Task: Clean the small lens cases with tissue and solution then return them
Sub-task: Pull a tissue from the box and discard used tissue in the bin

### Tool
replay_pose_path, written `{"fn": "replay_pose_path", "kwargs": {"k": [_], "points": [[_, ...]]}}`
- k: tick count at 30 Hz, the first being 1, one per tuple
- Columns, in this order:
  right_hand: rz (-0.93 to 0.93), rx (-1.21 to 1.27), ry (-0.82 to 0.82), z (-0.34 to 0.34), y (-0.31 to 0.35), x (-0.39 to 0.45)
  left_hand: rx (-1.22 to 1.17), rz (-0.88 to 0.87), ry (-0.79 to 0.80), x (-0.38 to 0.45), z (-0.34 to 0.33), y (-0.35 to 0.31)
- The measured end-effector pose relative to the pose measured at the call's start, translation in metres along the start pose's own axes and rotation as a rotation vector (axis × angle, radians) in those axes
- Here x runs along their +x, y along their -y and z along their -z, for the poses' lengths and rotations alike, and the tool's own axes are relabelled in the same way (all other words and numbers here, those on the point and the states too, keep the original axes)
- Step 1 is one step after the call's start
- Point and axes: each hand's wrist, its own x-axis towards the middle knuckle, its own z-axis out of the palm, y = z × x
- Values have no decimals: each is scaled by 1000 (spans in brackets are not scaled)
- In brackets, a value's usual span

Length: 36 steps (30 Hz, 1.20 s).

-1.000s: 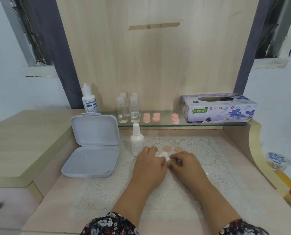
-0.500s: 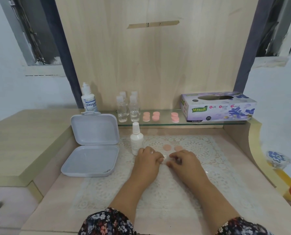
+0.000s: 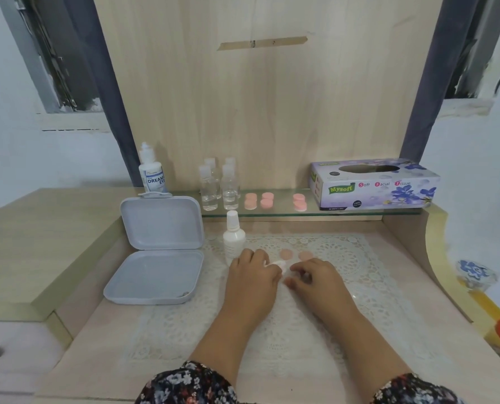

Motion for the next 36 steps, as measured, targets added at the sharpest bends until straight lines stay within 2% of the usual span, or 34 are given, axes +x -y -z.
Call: {"fn": "replay_pose_path", "kwargs": {"k": [5,11,15,17,18,19,20,23,31,33,36], "points": [[16,-14,-14,-1,1,0,268,-37,96,-3,8,-23],[22,-9,-23,-1,0,0,202,71,173,4,3,-28],[10,5,-20,0,-1,0,-96,203,205,3,1,-12],[6,5,-11,0,-1,0,-490,379,261,7,7,-8],[3,3,-6,0,0,0,-681,454,219,7,9,-7],[0,2,-2,0,0,0,-804,518,112,8,9,-5],[-5,6,1,1,0,0,-825,540,21,8,11,-4],[-4,12,0,1,1,0,-654,421,-92,3,13,-6],[3,28,-4,0,-1,-1,-375,101,-32,-3,11,-16],[-1,28,-4,0,-1,-1,-380,86,5,-5,13,-17],[2,23,-8,0,-1,0,-403,91,-125,-1,11,-16]]}}
